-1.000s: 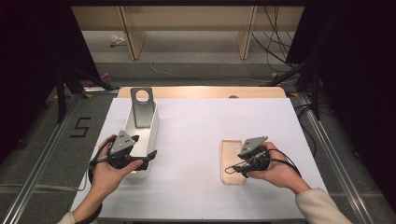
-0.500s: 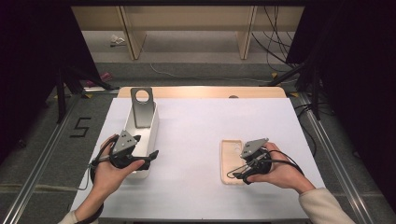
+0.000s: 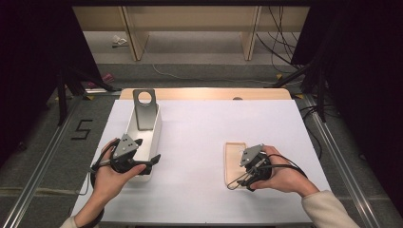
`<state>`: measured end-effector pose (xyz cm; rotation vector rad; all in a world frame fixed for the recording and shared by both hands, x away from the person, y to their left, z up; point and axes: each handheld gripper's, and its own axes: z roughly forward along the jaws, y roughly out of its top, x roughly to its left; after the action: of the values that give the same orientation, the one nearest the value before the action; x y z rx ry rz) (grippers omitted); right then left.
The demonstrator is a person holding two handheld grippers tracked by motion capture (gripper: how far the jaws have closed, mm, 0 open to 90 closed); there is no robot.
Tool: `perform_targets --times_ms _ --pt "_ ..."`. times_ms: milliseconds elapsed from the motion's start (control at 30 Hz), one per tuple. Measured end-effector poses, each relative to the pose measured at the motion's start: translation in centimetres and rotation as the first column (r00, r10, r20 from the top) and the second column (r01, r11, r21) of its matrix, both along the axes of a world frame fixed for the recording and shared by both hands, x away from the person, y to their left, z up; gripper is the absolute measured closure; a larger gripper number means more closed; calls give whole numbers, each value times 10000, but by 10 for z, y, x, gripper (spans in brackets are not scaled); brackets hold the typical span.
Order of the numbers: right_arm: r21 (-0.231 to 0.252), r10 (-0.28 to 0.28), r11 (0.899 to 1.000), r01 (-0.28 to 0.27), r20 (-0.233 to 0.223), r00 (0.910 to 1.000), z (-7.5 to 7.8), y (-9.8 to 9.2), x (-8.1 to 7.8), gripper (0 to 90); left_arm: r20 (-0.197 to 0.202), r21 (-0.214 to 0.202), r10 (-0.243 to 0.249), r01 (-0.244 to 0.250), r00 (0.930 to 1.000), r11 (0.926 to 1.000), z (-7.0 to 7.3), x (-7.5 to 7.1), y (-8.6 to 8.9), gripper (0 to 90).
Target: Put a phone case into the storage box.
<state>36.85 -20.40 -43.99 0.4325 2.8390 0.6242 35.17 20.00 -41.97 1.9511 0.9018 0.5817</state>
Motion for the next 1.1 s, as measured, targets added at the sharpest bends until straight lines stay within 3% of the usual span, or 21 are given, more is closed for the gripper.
perform_targets --times_ms 200,500,933,1100 --pt "-870 556 9947 -555 -20 9985 -5 8 -2 308 9 -5 -11 11 10000 10000 0 0 -1 151" --pt "-1908 1155 9750 -1140 -34 9933 -13 16 -4 326 -22 3 -59 59 10000 10000 -1 0 -2 151" --pt "-2588 1670 9515 -1667 -209 9857 -15 34 -3 381 -23 34 -107 107 9999 9999 -1 0 -3 151" --pt "-2893 1915 9371 -1953 -417 9806 -14 39 -4 467 -28 26 -128 128 9999 9999 -1 0 -3 151"
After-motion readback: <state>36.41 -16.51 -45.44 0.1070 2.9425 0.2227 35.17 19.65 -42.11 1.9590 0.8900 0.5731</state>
